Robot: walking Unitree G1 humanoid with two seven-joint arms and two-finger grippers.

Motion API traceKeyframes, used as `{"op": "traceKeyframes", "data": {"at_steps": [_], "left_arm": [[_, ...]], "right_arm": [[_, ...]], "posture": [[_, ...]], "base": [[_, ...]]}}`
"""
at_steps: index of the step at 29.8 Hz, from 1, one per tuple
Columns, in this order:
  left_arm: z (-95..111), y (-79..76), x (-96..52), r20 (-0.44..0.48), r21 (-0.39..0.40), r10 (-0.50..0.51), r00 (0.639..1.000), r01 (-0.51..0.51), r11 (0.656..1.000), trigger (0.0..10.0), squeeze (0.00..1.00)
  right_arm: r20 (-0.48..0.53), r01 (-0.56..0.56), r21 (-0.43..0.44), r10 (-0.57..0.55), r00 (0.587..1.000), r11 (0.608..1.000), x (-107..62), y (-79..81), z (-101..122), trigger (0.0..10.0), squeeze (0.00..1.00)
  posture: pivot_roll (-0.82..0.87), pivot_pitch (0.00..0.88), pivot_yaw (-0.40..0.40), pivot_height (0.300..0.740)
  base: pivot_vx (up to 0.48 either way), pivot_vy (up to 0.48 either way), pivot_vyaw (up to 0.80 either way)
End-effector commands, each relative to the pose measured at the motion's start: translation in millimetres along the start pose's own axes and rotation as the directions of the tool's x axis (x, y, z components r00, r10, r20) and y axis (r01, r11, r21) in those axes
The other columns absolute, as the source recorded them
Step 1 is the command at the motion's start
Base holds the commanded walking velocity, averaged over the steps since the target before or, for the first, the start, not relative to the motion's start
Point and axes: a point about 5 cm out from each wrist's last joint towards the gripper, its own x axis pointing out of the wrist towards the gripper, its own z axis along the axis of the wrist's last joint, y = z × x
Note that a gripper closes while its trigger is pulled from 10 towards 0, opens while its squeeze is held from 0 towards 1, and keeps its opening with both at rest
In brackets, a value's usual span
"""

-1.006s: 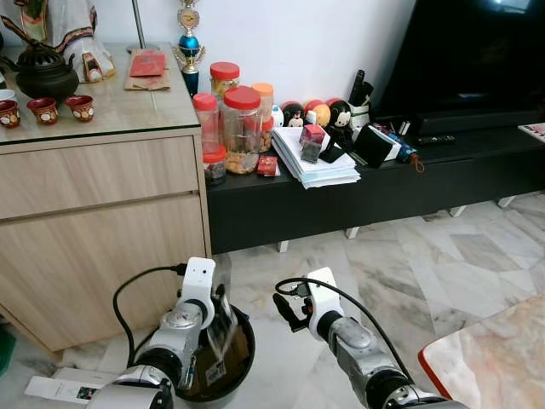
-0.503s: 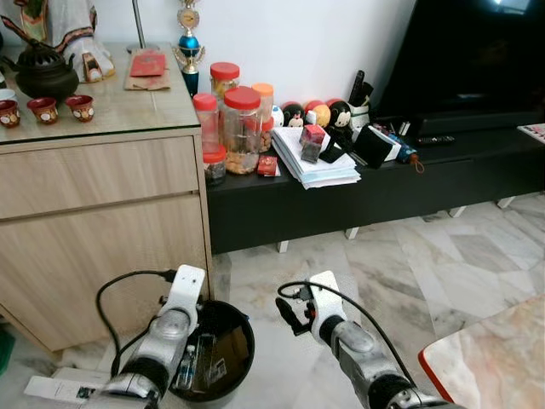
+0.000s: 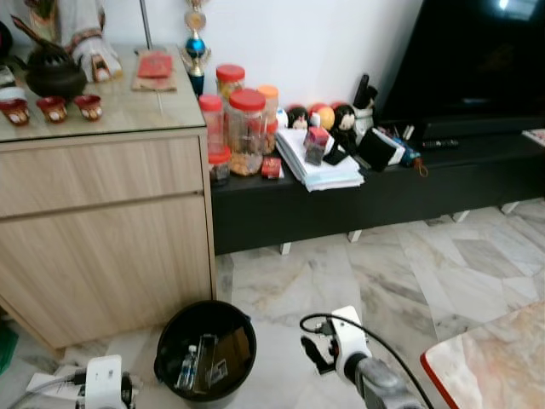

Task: Picking trash to rubbish bin

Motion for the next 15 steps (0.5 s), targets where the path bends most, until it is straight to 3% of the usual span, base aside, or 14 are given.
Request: {"op": "traceKeyframes", "data": {"at_steps": [1,3,8,15], "left_arm": [[-28.8,-4.6,-10.1,-0.115,0.008,0.005,0.993,-0.004,1.000,10.0,0.00],[-33.6,-5.4,-12.4,-0.135,0.008,0.006,0.991,-0.005,1.000,10.0,0.00],[-69.9,-11.1,-30.2,-0.300,-0.054,-0.008,0.954,-0.008,0.999,10.0,0.00],[-74.3,-16.2,-32.5,-0.313,-0.072,-0.042,0.949,0.021,0.997,10.0,0.00]], "right_arm": [[-0.069,0.051,0.002,-0.051,0.996,0.999,-7.6,-11.7,-18.2,10.0,0.00],[-0.079,0.055,0.001,-0.055,0.995,0.998,-8.9,-12.6,-21.5,10.0,0.00],[-0.142,0.086,0.012,-0.083,0.986,0.996,-17.5,-18.5,-41.5,10.0,0.00],[-0.144,0.094,0.012,-0.092,0.985,0.995,-18.0,-20.0,-41.8,10.0,0.00]], "posture": [[0.12,0.000,-0.138,0.740],[0.12,0.000,-0.138,0.740],[0.11,0.000,-0.139,0.740],[0.11,0.000,-0.138,0.740]], "base": [[0.000,0.000,0.00],[0.000,0.000,0.00],[0.000,0.000,0.00],[0.000,0.000,0.00]]}}
